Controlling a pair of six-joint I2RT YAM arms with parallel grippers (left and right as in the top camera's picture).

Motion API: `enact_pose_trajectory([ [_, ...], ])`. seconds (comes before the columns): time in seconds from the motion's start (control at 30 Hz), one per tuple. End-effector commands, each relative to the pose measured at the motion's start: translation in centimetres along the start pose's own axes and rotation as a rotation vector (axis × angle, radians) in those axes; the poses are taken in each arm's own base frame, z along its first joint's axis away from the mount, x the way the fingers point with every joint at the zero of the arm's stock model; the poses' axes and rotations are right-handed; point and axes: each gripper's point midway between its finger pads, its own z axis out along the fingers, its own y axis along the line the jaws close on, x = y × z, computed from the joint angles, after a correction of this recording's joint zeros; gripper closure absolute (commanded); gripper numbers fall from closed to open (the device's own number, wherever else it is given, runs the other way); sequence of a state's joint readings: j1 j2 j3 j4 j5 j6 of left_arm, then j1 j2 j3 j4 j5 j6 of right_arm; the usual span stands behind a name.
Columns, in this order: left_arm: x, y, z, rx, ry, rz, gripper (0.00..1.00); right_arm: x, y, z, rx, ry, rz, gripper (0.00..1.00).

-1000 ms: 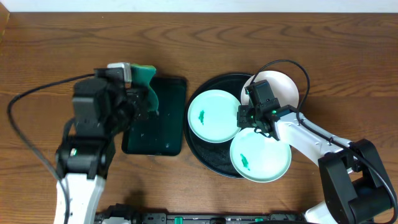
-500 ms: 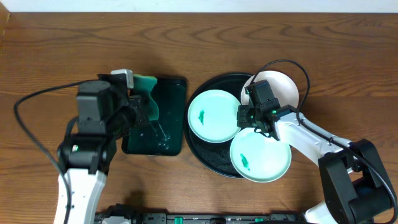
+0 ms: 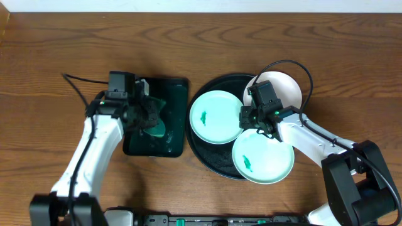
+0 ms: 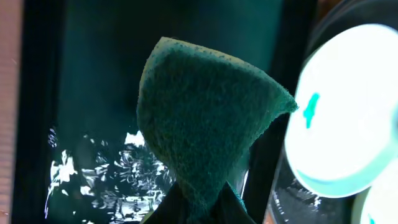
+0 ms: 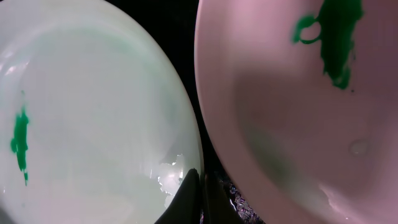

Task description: Clean dirty plates on tray and stack at the side

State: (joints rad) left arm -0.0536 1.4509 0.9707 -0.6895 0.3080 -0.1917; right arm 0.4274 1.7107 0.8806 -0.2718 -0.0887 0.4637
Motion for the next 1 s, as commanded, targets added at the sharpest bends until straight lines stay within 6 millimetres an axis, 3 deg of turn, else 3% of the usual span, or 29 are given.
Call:
enact_pose_trajectory([
  [0.0, 0.2, 0.2, 0.1, -0.009, 0.01, -0.017, 0.93, 0.6, -0.1, 0.4, 0.006, 0.015, -0.004, 0.99],
  [0.17, -0.3, -0.3, -1.3, 0.005, -0.043, -0.004, 0.93, 0.6, -0.1, 0.4, 0.006, 0.015, -0.004, 0.98],
  [0.67, -1.3, -2.5, -8.5, 0.07, -0.283, 0.06, 0.93, 0.6, -0.1, 0.4, 0.006, 0.015, -0.004, 0.99],
  [0.97, -1.2, -2.5, -8.9, 0.081, -0.289, 0.006, 0.93, 0.6, -0.1, 0.4, 0.006, 0.015, -0.004, 0.98],
])
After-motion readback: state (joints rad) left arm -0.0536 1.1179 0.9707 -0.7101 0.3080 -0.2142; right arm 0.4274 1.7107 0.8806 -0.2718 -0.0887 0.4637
